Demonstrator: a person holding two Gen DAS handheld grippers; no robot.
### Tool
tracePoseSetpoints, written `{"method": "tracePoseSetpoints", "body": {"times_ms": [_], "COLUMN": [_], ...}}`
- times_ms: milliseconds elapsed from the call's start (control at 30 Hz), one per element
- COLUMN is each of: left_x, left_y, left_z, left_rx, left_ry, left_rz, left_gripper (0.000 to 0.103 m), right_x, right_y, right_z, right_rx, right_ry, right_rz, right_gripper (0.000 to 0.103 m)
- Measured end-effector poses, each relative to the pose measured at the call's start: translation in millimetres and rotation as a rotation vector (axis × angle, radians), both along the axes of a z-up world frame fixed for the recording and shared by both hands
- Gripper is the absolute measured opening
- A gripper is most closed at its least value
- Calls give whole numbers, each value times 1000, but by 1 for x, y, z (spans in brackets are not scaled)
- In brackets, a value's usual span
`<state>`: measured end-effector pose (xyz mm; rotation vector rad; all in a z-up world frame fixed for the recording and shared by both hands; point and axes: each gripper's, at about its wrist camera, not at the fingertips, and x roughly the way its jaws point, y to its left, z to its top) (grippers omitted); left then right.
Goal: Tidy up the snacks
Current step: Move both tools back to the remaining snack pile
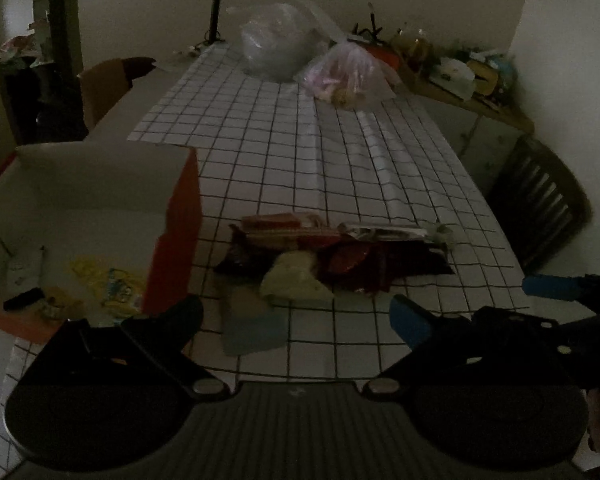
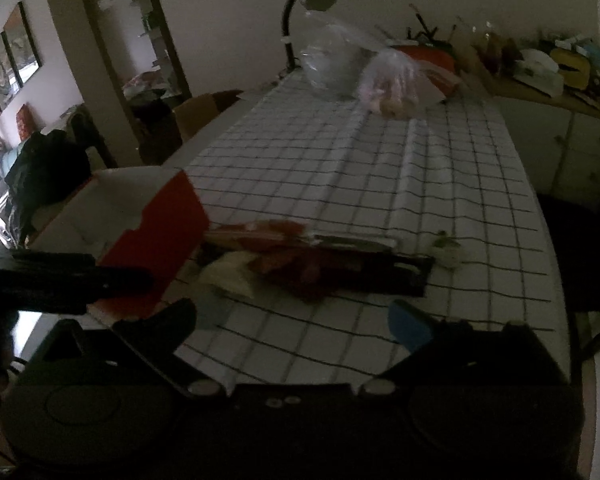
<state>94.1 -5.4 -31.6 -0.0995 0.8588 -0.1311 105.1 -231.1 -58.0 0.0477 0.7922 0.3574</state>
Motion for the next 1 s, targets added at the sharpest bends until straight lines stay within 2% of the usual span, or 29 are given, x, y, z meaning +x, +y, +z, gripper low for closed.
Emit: {"method": "tracePoseSetpoints", "body": {"times_ms": [367,833,1000], "left_x": [32,83,100], "left_y": [-23,-23,-19], "left_z": [-23,-58,-68], "left_rx": [66,143,138], "left_ry": [35,112,149], "left_rz": [50,84,85], "left_gripper": [100,99,89], "right_x": [40,99,116], "right_y": [-42,-48,-47], "right_z": [-23,-66,-75], "right_rx": [-43,-99,-89], "right_ry": [41,104,128], "right_rz": [-10,-43,-60], "right_gripper": [103,99,98]}}
